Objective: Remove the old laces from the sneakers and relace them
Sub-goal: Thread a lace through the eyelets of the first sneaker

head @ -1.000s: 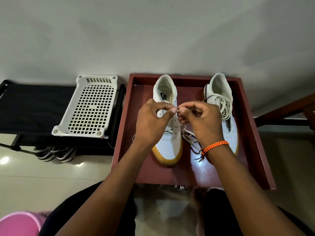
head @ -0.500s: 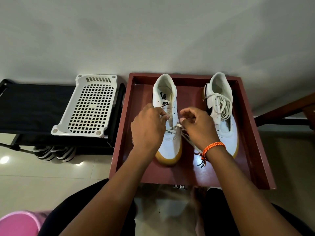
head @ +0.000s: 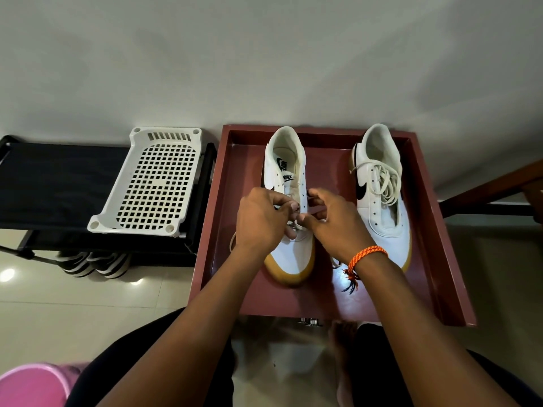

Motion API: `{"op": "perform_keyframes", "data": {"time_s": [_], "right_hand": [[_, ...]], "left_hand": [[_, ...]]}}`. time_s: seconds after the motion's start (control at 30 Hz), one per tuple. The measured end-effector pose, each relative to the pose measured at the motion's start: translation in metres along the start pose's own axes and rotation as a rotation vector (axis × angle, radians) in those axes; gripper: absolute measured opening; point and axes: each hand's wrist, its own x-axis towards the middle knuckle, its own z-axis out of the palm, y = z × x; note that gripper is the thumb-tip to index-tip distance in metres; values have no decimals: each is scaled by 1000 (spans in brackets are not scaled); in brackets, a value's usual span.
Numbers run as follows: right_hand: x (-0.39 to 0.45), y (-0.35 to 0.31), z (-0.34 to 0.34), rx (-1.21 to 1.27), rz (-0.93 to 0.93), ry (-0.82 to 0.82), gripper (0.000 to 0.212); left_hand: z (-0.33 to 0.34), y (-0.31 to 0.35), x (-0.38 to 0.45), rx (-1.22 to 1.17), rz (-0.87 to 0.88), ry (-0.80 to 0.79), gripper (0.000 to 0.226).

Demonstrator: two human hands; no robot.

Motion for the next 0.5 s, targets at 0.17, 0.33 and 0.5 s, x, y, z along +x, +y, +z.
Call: {"op": "perform_keyframes", "data": {"time_s": [0.17, 0.33, 0.5], "right_hand": [[1, 1, 0, -20, -7, 4, 44], [2, 5, -1, -49, -14, -22, 47], [2, 5, 0, -52, -22, -33, 44]], "left_hand": [[-7, -1, 3, -12, 8, -108, 11], [-7, 2, 2, 45, 16, -100, 9], [0, 0, 3, 102, -15, -40, 11]]}}
